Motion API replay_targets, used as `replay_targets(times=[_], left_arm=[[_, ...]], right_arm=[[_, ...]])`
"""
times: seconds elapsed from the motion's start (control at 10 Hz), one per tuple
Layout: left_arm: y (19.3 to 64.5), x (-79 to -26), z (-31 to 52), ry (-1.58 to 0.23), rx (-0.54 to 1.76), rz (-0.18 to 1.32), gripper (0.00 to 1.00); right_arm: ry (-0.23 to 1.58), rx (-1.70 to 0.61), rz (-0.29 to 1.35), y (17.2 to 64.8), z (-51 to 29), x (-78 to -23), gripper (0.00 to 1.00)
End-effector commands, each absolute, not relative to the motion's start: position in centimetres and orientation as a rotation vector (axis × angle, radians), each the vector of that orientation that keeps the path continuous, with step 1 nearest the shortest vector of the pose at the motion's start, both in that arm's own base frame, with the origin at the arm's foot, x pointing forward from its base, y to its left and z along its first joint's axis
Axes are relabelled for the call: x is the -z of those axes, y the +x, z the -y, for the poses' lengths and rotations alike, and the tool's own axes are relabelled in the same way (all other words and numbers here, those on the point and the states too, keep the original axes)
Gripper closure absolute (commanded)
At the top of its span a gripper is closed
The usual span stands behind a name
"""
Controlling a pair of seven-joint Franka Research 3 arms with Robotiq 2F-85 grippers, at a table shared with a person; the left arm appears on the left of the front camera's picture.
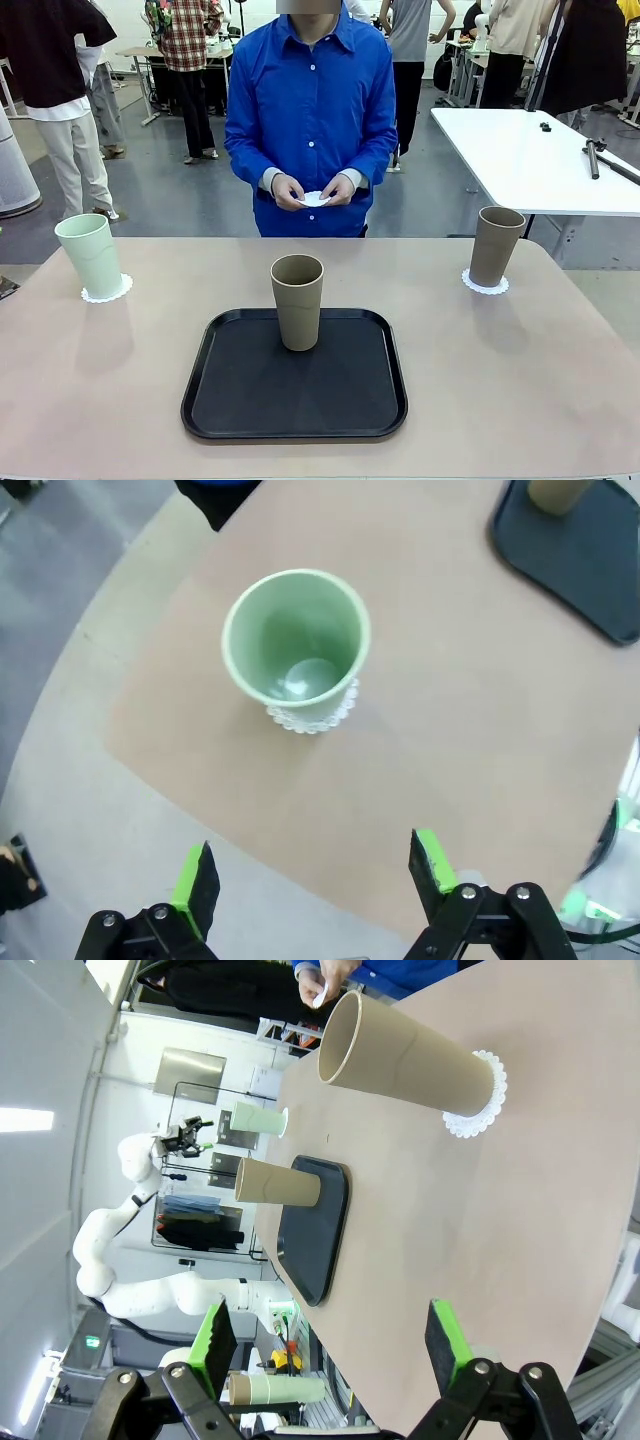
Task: Place coasters on the table and set cups on them.
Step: Take one Reusable plastic cup from the Flat Tray and place it on a coaster set by the human.
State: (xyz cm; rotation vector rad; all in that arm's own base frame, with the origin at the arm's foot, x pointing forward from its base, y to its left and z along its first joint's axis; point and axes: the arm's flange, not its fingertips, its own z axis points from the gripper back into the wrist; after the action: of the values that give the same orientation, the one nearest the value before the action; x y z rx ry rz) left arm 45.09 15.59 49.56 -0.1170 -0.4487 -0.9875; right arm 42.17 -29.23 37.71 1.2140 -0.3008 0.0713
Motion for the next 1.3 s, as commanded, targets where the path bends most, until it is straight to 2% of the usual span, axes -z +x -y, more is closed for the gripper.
replay_targets(times=[0.0,0.4,0.5,0.6,1.2], left_arm=[[42.0,-51.7,-11.4,-0.110,1.017,0.357,0.00],[39.8,-49.5,-5.7,-0.055,1.124,0.211,0.00],[39.8,-49.1,-5.3,-0.053,1.130,0.204,0.00],[39.9,-50.3,-6.0,-0.107,1.122,0.266,0.00],[39.9,-50.3,-6.0,-0.107,1.122,0.266,0.00]], right_arm=[[1.209,-0.070,0.297,42.1,29.2,-37.7,0.00],[1.209,-0.070,0.297,42.1,29.2,-37.7,0.00],[1.209,-0.070,0.297,42.1,29.2,-37.7,0.00],[1.209,-0.070,0.297,42.1,29.2,-37.7,0.00],[1.209,-0.070,0.297,42.1,29.2,-37.7,0.00]])
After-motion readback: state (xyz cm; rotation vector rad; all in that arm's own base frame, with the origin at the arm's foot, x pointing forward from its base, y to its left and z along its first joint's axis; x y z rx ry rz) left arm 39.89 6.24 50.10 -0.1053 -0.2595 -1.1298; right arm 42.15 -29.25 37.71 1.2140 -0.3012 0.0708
